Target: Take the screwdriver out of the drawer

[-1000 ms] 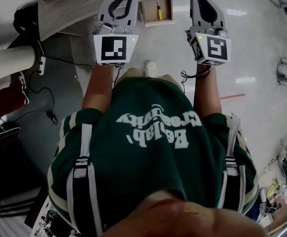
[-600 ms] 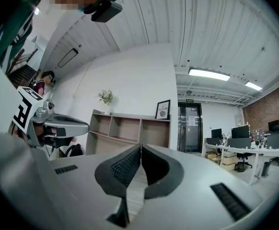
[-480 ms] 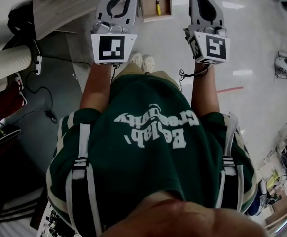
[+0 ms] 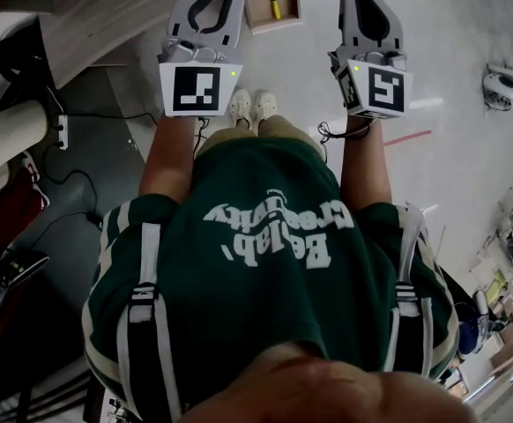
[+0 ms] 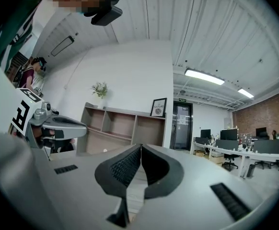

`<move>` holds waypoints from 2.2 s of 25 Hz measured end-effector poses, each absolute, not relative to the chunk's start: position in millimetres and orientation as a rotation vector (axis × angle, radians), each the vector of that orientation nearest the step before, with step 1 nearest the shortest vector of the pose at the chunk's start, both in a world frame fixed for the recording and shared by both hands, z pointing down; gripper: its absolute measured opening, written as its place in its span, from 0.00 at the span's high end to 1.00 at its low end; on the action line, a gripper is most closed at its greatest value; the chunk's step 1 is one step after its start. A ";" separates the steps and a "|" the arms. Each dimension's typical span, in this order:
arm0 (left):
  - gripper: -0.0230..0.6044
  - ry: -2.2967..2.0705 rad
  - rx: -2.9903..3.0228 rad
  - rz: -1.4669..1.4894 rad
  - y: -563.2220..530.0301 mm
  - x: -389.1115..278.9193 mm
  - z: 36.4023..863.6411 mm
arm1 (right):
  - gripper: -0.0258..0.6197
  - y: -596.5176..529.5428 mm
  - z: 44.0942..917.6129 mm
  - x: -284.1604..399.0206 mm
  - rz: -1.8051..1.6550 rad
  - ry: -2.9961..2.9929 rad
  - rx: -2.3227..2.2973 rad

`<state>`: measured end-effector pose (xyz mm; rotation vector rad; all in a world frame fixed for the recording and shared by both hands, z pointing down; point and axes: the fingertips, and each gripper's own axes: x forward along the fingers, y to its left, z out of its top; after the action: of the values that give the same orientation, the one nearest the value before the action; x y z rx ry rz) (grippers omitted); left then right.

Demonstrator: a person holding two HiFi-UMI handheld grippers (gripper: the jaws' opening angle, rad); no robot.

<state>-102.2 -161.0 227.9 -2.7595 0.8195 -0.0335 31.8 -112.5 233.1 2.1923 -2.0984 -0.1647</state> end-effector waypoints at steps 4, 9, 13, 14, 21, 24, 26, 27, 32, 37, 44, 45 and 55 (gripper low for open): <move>0.94 0.830 -2.789 -0.019 -170.8 -100.5 236.2 | 0.91 -118.3 232.7 36.3 -0.185 -2.062 2.205; 0.94 0.901 -2.831 0.023 -181.1 -97.4 241.9 | 0.91 -128.8 230.0 37.4 -0.219 -2.082 2.167; 0.94 0.985 -2.829 0.007 -192.8 -86.1 252.2 | 0.91 -140.2 227.8 47.4 -0.270 -2.142 2.114; 0.94 1.017 -2.824 0.003 -195.0 -80.8 254.6 | 0.91 -142.9 227.9 53.5 -0.280 -2.163 2.094; 0.94 1.238 -2.738 -0.092 -198.1 -9.4 274.4 | 0.91 -157.9 241.2 134.0 -0.238 -2.328 1.950; 0.94 1.328 -2.677 -0.132 -192.9 21.3 280.4 | 0.91 -163.6 247.2 166.1 -0.220 -2.433 1.874; 0.94 1.383 -2.639 -0.156 -186.8 43.5 284.1 | 0.91 -164.2 250.9 186.5 -0.197 -2.506 1.824; 0.94 1.411 -2.620 -0.168 -183.5 52.5 285.8 | 0.91 -163.8 252.1 193.7 -0.201 -2.540 1.799; 0.94 1.494 -2.562 -0.223 -173.1 67.4 292.0 | 0.91 -165.1 257.9 201.8 -0.206 -2.627 1.709; 0.94 1.437 -2.577 -0.300 -168.7 72.6 304.5 | 0.91 -165.5 260.0 197.5 -0.189 -2.639 1.697; 0.93 1.455 -2.683 -0.344 -180.0 92.0 362.5 | 0.91 -172.5 296.2 215.9 -0.132 -2.571 1.723; 0.93 1.463 -2.709 -0.367 -182.2 92.4 379.1 | 0.91 -174.2 306.3 218.2 -0.109 -2.553 1.725; 0.74 1.561 -2.949 -0.616 -196.1 91.7 538.7 | 0.91 -179.0 386.0 210.3 0.030 -2.494 1.729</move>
<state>91.7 -196.1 538.7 -2.9492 1.5612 -0.6158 210.3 -179.0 386.0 1.7294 -2.4937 0.0300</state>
